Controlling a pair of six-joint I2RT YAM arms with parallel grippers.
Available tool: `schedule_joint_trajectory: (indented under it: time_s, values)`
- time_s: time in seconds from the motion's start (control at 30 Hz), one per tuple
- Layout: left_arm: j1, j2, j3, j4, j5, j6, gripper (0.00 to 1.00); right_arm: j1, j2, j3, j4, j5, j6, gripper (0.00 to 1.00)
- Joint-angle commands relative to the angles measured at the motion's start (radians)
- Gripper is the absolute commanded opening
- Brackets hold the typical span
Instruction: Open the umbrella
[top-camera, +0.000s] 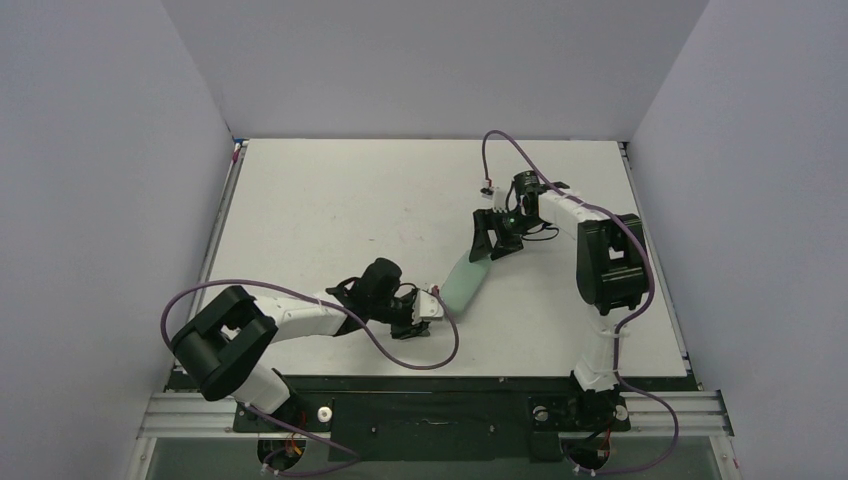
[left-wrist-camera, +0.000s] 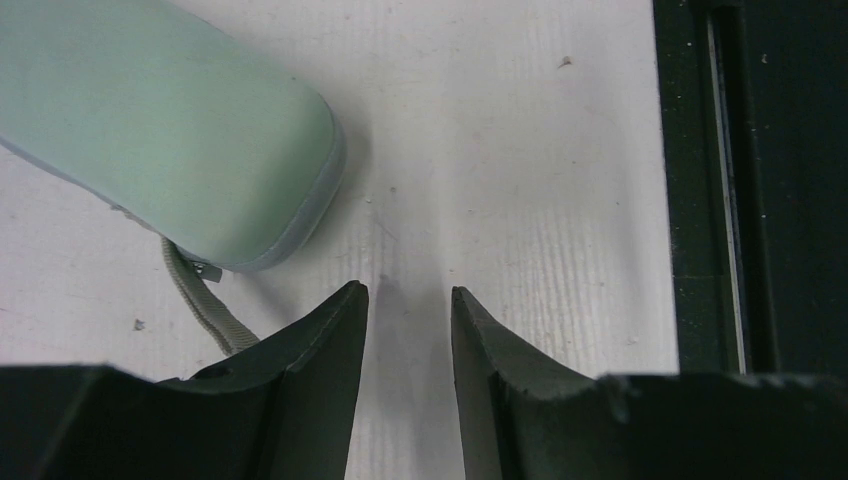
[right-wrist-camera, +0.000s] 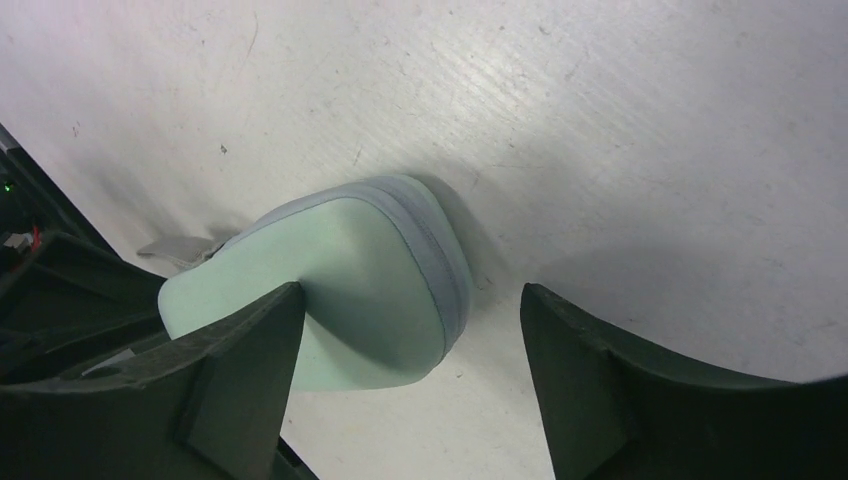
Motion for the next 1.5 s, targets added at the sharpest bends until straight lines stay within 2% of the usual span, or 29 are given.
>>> schedule_joint_trajectory:
  time_s: [0.0, 0.03, 0.17, 0.4, 0.57, 0.83, 0.93, 1.0, 1.1, 1.23, 1.3, 1.47]
  values:
    - [-0.002, -0.016, -0.024, 0.114, -0.04, -0.054, 0.3, -0.009, -0.05, -0.008, 0.016, 0.157, 0.002, 0.78]
    - [-0.002, -0.015, -0.029, 0.135, -0.046, -0.058, 0.3, -0.023, -0.059, -0.006, 0.008, 0.162, 0.017, 0.81]
    - [-0.002, 0.0, -0.039, 0.17, -0.077, -0.07, 0.31, -0.076, -0.129, -0.065, -0.061, 0.145, 0.031, 0.85]
    - [-0.006, 0.049, -0.016, 0.218, -0.107, -0.061, 0.31, -0.123, -0.234, -0.218, -0.085, 0.039, 0.08, 0.86]
    - [-0.018, 0.084, 0.018, 0.221, -0.122, -0.059, 0.31, -0.104, -0.242, -0.27, 0.025, -0.023, 0.19, 0.86]
    - [-0.043, 0.114, 0.041, 0.227, -0.146, -0.068, 0.31, 0.003, -0.189, -0.281, 0.247, -0.037, 0.386, 0.86]
    - [-0.045, 0.121, 0.045, 0.227, -0.162, -0.053, 0.31, 0.023, -0.165, -0.282, 0.277, -0.025, 0.406, 0.8]
    - [-0.044, 0.126, 0.044, 0.231, -0.165, -0.039, 0.31, 0.03, -0.13, -0.281, 0.282, -0.02, 0.402, 0.71]
    - [-0.036, 0.122, 0.035, 0.236, -0.167, -0.009, 0.32, 0.031, -0.097, -0.28, 0.269, -0.001, 0.364, 0.53]
    - [-0.009, 0.118, 0.025, 0.24, -0.154, 0.034, 0.32, 0.032, -0.059, -0.266, 0.232, 0.025, 0.307, 0.35]
    - [0.002, 0.122, 0.025, 0.247, -0.151, 0.054, 0.32, 0.032, -0.045, -0.258, 0.218, 0.025, 0.289, 0.29]
    - [0.019, 0.155, 0.042, 0.267, -0.136, 0.072, 0.33, 0.032, -0.029, -0.247, 0.198, 0.026, 0.263, 0.22]
